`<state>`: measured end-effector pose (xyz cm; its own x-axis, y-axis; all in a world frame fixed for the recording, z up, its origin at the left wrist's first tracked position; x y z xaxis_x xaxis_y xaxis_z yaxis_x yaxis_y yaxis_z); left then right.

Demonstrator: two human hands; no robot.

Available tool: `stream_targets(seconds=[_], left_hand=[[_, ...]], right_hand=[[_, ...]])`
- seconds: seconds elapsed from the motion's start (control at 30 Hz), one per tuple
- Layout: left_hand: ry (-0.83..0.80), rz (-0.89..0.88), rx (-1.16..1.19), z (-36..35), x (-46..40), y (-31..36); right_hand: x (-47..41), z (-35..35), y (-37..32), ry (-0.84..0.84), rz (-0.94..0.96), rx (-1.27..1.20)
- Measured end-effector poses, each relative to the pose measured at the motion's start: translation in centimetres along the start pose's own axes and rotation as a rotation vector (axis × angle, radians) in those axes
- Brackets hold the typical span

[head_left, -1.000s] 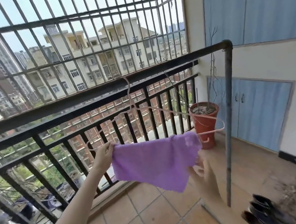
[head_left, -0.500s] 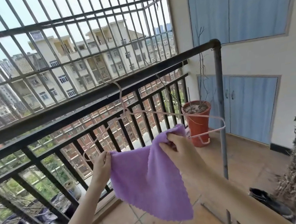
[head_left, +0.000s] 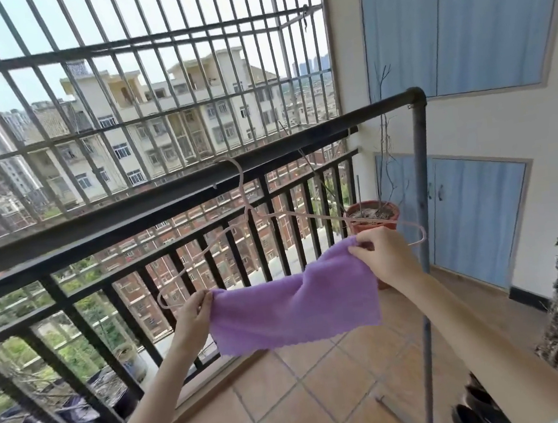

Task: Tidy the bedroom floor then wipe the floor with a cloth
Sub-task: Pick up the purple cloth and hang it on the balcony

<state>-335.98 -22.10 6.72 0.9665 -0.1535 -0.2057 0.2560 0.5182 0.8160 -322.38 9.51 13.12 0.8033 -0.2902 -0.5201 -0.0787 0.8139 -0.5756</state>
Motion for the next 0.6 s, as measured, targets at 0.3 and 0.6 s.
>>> stream_targets(seconds=[0.3, 0.6], left_hand=[[0.094, -0.047, 0.010, 0.9, 0.5, 0.6], [0.295, -0.076, 0.003, 2.4, 2.6, 1.7]], right_hand=[[3.2, 0.4, 0.6, 0.092, 0.193, -0.010], [6.2, -0.3, -0.1, 0.190, 0.325, 0.269]])
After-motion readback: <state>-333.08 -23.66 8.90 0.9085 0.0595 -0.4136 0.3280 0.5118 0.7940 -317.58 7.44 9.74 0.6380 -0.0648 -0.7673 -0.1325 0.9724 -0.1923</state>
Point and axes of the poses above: each hand's wrist, its own x-axis away from the middle knuckle, its own z-axis out of the back of the hand, y = z × x, the point moved 6 cm from there along -x, towards the middle knuckle, and after that the axes turned 6 degrees about z, right-handed, at the moved point
